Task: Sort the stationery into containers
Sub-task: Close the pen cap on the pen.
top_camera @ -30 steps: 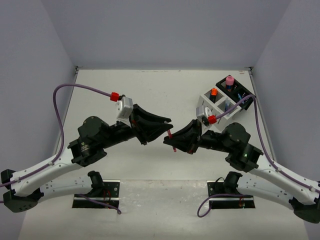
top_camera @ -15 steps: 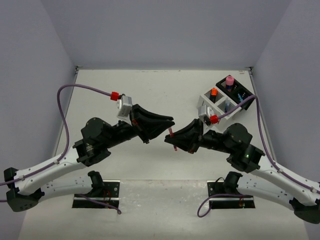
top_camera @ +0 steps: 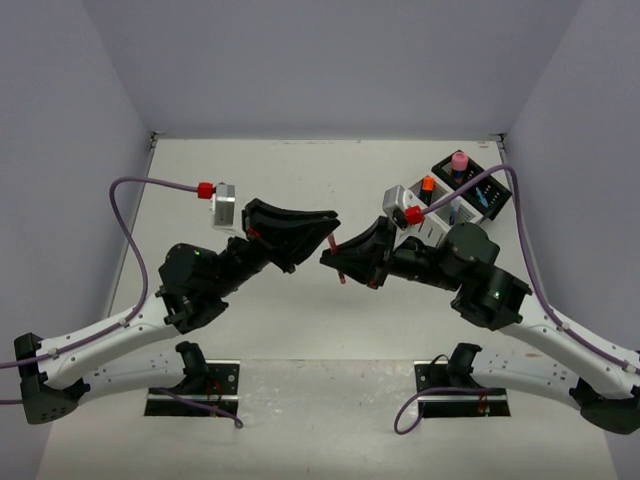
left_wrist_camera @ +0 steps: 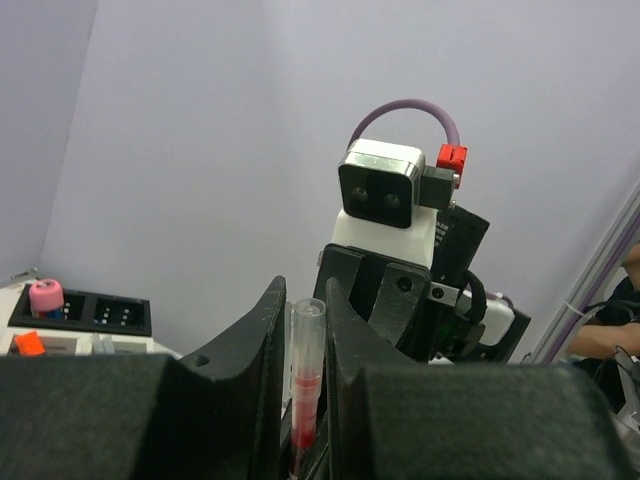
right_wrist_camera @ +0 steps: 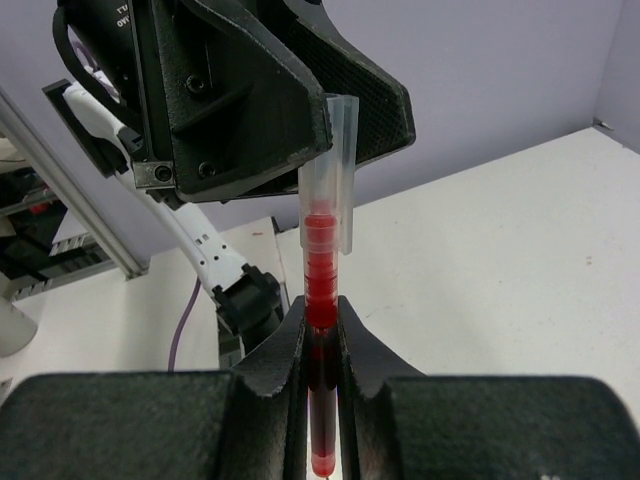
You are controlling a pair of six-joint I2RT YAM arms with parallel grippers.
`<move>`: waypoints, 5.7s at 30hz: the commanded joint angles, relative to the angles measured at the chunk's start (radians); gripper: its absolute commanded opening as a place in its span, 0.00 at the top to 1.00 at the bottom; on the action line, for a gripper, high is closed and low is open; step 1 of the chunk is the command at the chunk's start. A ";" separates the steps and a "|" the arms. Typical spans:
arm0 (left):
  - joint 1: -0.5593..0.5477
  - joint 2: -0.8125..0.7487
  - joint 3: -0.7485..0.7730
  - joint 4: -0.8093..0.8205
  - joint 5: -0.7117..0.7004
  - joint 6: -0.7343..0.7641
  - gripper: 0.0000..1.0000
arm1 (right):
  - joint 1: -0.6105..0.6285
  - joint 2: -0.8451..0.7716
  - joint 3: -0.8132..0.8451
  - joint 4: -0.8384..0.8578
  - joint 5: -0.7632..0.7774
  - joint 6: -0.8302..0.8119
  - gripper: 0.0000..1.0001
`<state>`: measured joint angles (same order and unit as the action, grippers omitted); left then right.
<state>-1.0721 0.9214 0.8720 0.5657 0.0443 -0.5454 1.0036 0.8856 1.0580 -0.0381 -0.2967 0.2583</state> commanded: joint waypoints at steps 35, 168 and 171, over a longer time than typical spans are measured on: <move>-0.039 0.035 0.271 -0.192 0.887 0.104 0.46 | -0.014 0.003 -0.080 0.410 -0.802 0.258 1.00; -0.039 -0.142 0.153 -0.564 -0.108 0.188 0.47 | -0.019 0.002 -0.137 0.126 -0.084 0.022 1.00; -0.039 -0.111 0.222 -0.613 -0.107 0.211 0.46 | -0.019 0.006 -0.153 0.132 -0.078 0.018 1.00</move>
<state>-1.1076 0.7838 0.9842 -0.0057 -0.0494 -0.3702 0.9874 0.9012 0.8951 0.0612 -0.3862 0.3023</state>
